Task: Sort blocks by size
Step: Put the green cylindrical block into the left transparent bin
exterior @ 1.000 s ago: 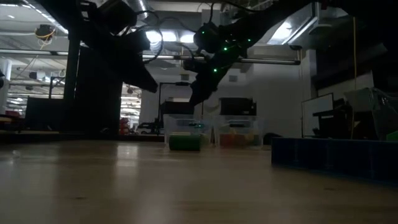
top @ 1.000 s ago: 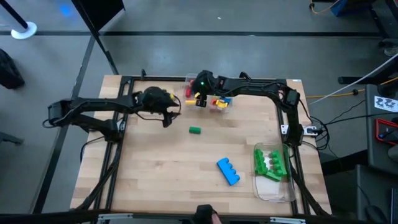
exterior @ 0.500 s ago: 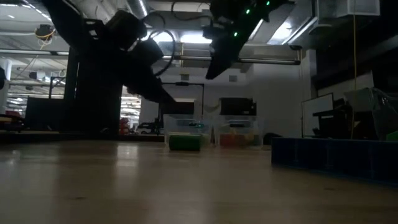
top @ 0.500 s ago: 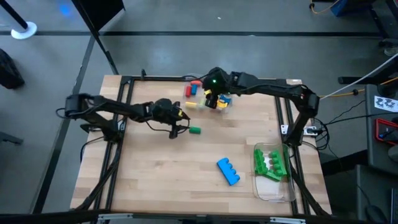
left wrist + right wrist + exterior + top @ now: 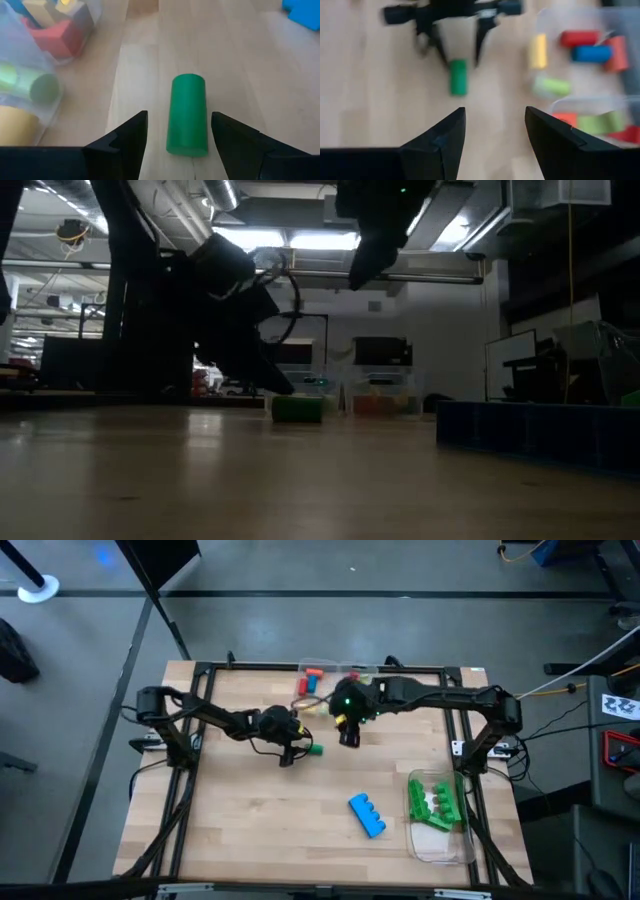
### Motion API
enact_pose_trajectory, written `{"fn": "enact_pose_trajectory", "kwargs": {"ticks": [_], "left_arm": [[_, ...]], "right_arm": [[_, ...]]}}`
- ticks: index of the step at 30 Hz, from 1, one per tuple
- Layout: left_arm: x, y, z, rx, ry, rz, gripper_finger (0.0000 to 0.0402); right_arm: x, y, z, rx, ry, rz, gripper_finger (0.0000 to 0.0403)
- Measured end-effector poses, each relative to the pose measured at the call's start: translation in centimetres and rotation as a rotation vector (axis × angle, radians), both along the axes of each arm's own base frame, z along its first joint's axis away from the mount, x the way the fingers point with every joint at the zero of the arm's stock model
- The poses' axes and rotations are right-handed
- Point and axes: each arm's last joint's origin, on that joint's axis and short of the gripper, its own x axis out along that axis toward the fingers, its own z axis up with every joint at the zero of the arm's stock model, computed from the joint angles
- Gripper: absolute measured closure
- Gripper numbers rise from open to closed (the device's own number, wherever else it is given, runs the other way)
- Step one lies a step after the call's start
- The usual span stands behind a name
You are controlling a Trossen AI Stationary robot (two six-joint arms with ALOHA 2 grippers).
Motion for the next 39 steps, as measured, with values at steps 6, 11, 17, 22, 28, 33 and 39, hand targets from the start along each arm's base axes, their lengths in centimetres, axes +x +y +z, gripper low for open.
{"fn": "enact_pose_trajectory", "kwargs": {"ticks": [6,11,17,22,28,33,39], "left_arm": [[0.9,-0.2,-1.4,-0.021,0.047,-0.012,0.0196],[1.3,-0.3,-2.6,-0.03,0.075,-0.025,0.0196],[1.6,-0.3,-2.6,-0.029,0.07,-0.026,0.0196],[1.7,-0.3,-2.5,-0.027,0.046,-0.022,0.0201],[1.8,-0.5,-2.4,-0.047,0.041,-0.012,0.0264],[1.9,-0.9,-2.3,-0.05,0.038,-0.023,0.0281],[2.7,-1.1,0.0,-0.068,-0.042,-0.012,0.0281]], "right_arm": [[-0.6,3.1,-0.5,0.048,0.101,0.048,0.0196],[-0.6,5.2,-0.6,0.089,0.113,0.032,0.0196],[-0.7,7.7,-0.6,0.13,0.114,0.026,0.0196],[-0.9,9.9,-0.6,0.202,0.113,-0.044,0.0196],[-1.5,13.1,-0.6,0.241,0.125,-0.001,0.0196],[-2.1,15.3,-0.6,0.238,0.133,0.063,0.0196],[-2.5,17.3,-1.0,0.231,0.135,0.024,0.0196]]}}
